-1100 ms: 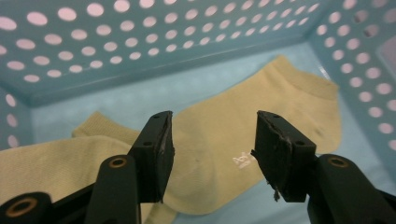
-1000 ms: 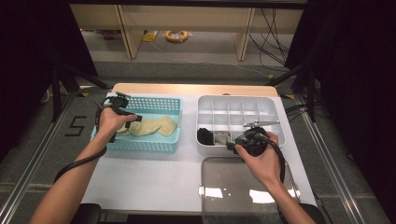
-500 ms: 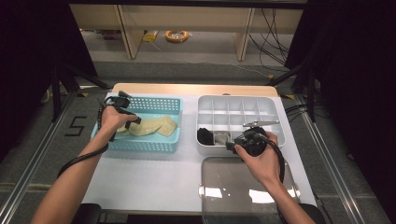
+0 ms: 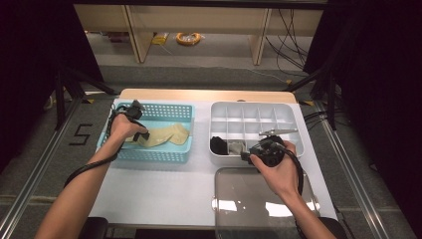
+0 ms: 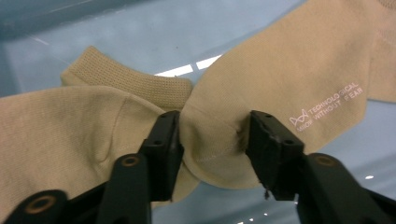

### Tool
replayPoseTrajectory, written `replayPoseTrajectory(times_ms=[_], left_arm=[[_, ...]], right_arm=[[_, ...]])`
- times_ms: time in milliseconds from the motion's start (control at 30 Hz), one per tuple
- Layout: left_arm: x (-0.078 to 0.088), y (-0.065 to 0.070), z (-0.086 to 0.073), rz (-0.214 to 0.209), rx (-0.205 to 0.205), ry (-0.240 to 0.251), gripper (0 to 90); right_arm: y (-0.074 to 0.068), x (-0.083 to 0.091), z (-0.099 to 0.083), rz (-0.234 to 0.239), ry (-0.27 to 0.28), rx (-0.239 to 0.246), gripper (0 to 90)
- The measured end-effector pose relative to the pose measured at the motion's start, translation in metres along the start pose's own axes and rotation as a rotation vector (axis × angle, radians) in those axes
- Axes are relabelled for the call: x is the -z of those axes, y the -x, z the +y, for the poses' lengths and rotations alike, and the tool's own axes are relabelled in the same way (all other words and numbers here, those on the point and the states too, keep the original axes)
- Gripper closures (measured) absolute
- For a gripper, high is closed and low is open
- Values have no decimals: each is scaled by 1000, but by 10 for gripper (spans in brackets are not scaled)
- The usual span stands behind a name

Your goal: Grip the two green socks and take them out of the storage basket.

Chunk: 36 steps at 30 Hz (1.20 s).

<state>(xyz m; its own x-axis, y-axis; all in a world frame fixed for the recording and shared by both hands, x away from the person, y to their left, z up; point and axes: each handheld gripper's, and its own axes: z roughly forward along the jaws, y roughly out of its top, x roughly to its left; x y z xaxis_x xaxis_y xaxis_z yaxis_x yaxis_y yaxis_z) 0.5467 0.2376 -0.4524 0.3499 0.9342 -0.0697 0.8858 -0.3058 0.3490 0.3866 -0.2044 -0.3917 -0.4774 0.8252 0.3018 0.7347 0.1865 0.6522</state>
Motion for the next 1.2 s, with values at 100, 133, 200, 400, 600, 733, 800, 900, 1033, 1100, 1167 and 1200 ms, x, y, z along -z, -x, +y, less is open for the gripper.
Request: replayPoseTrajectory(times_ms=[100, 133, 200, 400, 600, 733, 800, 900, 1033, 1100, 1167, 1200], left_arm=[[-2, 3, -1, 9, -48, -26, 649], [-2, 4, -2, 1, -34, -31, 688], [-3, 8, -3, 4, -23, -29, 742], [0, 9, -6, -13, -46, -10, 864], [15, 8, -14, -44, -68, 116, 868], [28, 10, -23, -79, -69, 198, 869], [34, 13, -30, -98, -62, 269, 869], [41, 16, -37, -111, -62, 359, 869], [56, 18, -46, -113, -89, 432, 869], [63, 21, -52, -141, -91, 498, 869], [68, 23, -56, -174, -74, 544, 869], [68, 23, -56, -174, -74, 544, 869]], right_arm=[[0, 0, 0, 2, 1, 2, 582], [0, 0, 0, 1, -1, -2, 582], [0, -1, 0, -6, 1, 1, 582], [0, 0, -1, 0, -2, -4, 582], [1, 0, -1, -2, 6, 10, 582], [1, 1, 0, -10, 12, 7, 582], [2, 1, 0, -17, 18, 22, 582], [1, 2, -1, -8, 22, 26, 582], [0, 2, -1, -22, 13, 9, 581], [0, 2, 0, -59, 4, 28, 581], [-4, 2, -2, -41, 11, -7, 581], [-4, 2, -2, -41, 11, -7, 581]])
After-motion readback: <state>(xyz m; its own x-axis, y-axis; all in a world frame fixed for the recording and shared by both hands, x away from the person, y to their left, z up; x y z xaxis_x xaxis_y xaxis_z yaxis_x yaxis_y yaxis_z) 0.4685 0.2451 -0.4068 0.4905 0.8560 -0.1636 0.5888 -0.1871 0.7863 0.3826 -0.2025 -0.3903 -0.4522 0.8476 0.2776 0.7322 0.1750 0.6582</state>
